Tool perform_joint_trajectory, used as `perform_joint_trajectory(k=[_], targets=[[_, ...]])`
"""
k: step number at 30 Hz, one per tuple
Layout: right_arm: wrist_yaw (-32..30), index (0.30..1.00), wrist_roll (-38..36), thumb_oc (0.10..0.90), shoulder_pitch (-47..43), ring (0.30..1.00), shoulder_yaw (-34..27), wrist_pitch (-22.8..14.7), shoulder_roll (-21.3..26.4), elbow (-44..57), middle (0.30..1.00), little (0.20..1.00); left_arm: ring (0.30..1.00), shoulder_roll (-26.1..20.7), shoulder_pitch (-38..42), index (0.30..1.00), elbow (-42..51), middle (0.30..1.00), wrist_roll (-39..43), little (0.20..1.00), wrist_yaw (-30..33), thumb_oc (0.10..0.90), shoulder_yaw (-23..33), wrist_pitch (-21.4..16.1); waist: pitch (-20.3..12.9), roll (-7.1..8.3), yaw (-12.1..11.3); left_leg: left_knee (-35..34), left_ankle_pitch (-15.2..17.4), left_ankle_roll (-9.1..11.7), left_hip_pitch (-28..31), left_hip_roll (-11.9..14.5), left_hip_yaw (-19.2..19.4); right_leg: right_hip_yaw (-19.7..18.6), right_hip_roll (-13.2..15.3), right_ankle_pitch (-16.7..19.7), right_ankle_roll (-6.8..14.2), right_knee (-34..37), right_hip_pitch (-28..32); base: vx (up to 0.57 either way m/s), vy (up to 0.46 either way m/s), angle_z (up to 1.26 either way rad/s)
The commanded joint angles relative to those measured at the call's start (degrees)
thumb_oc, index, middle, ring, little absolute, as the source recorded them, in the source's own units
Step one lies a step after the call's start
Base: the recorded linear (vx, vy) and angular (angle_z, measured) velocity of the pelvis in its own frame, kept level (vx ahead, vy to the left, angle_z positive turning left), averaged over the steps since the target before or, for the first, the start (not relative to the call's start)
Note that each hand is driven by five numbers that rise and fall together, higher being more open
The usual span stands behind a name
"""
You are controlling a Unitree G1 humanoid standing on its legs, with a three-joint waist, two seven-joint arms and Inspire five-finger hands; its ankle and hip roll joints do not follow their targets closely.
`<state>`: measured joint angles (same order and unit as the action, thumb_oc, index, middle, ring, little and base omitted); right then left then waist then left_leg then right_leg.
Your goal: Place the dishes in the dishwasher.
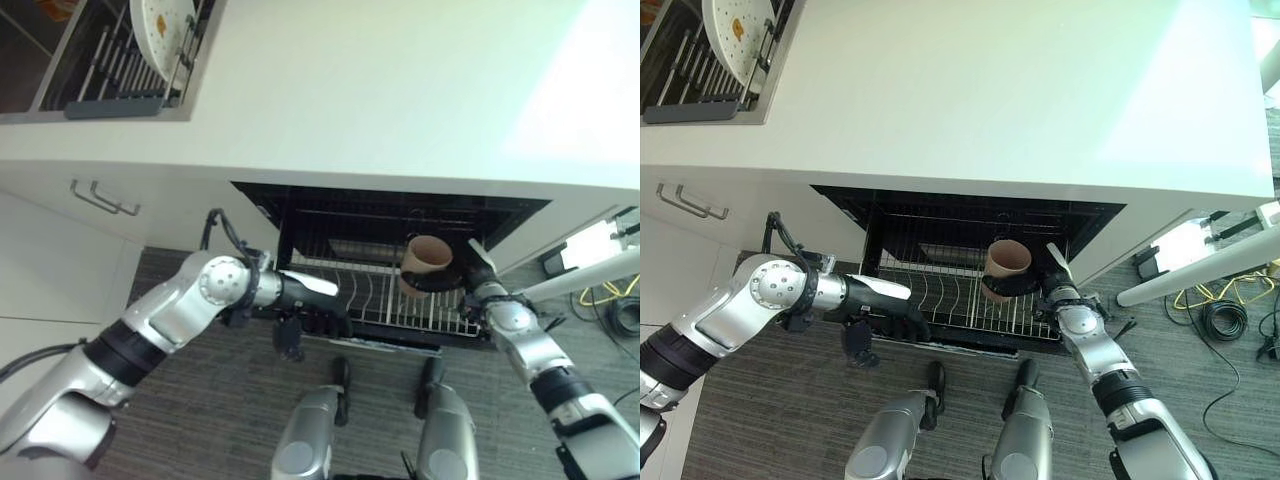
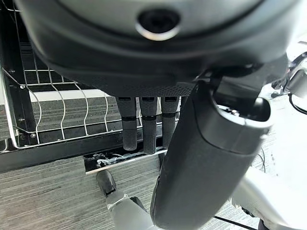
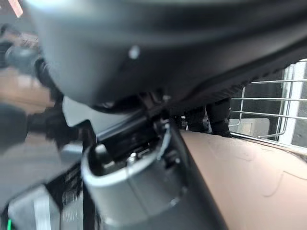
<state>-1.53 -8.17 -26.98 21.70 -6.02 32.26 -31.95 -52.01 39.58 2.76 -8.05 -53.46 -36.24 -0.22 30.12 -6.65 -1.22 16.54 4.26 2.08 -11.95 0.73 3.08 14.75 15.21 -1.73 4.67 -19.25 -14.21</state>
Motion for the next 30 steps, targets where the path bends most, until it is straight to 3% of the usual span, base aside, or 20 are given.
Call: perform_joint_trajectory(k=[1,4,10,24,25,29,30], targets=[[-0.3,0.3,10.7,0.4,1.4,0.3,4.1,-2.9,0.6,-2.8,0.3,0.3,0.9,-0.9,-4.1,0.9,4.5,0.9,-0.1,0.9,1.4,0.8,-0.1,-1.7,-0.3,0.42,-1.1,0.6,1.7,-3.3,-1.0,-1.2,3.6,-2.8,-1.0,-0.5,1.3,2.1,1.0,-0.02,0.055,0.01],[-1.3,0.3,14.7,0.4,3.6,0.3,5.8,-5.3,2.1,0.0,0.3,0.3,0.9,-0.8,-5.8,0.9,4.5,0.9,-1.4,0.9,2.9,0.8,0.5,-2.3,-0.3,0.33,-0.5,0.6,1.7,-3.5,-1.8,-1.2,3.5,-3.2,-1.3,-0.5,1.4,2.1,0.0,-0.02,0.045,0.02],[-3.4,0.3,15.4,0.4,6.6,0.3,6.3,-6.1,2.9,0.0,0.3,0.3,0.9,-0.8,-6.6,0.9,3.8,0.9,-2.5,0.9,5.3,0.8,0.4,-2.2,-0.3,0.09,0.6,0.6,1.7,-3.7,-3.3,-0.8,3.5,-3.7,-1.9,-0.5,1.5,2.1,-1.8,-0.03,0.037,-0.01],[-4.8,0.3,9.2,0.4,8.3,0.3,3.3,-5.8,1.1,-2.9,0.3,0.3,0.9,-1.4,-4.5,0.9,5.6,0.9,-0.8,0.9,4.3,0.8,0.6,1.5,-0.3,-0.11,1.4,0.6,1.7,-4.1,-3.5,-0.5,4.2,-4.5,-2.2,-0.3,1.4,2.1,-2.4,0.0,0.0,0.0],[-6.3,0.9,8.5,0.8,8.4,0.9,2.9,-5.6,0.9,-3.2,0.9,0.9,0.9,-1.5,-4.0,0.9,6.1,0.9,-0.3,0.9,3.9,0.8,0.7,2.2,-0.3,-0.23,1.4,0.6,1.7,-4.1,-3.5,-0.5,4.3,-4.6,-2.2,-0.3,1.4,2.1,-2.5,0.0,0.0,0.0],[-6.7,0.9,6.3,0.8,8.7,0.9,1.2,-6.1,0.1,-4.7,0.9,0.9,0.9,-2.2,-2.0,0.9,7.3,0.9,1.6,0.9,2.6,0.8,0.6,4.4,-0.3,-0.63,1.8,0.6,1.8,-4.2,-3.3,-0.4,4.5,-4.9,-2.2,-0.3,1.4,2.1,-2.4,0.0,0.0,0.0],[-7.0,0.9,5.7,0.8,8.6,0.9,0.6,-6.8,-0.3,-4.6,0.9,0.9,0.9,-2.5,-0.8,0.9,7.9,0.9,3.2,0.9,1.0,0.8,0.3,6.5,-0.3,-0.69,1.9,0.6,1.8,-4.2,-3.2,-0.4,4.6,-5.0,-2.2,-0.2,1.4,2.1,-2.3,0.0,0.0,0.0]])
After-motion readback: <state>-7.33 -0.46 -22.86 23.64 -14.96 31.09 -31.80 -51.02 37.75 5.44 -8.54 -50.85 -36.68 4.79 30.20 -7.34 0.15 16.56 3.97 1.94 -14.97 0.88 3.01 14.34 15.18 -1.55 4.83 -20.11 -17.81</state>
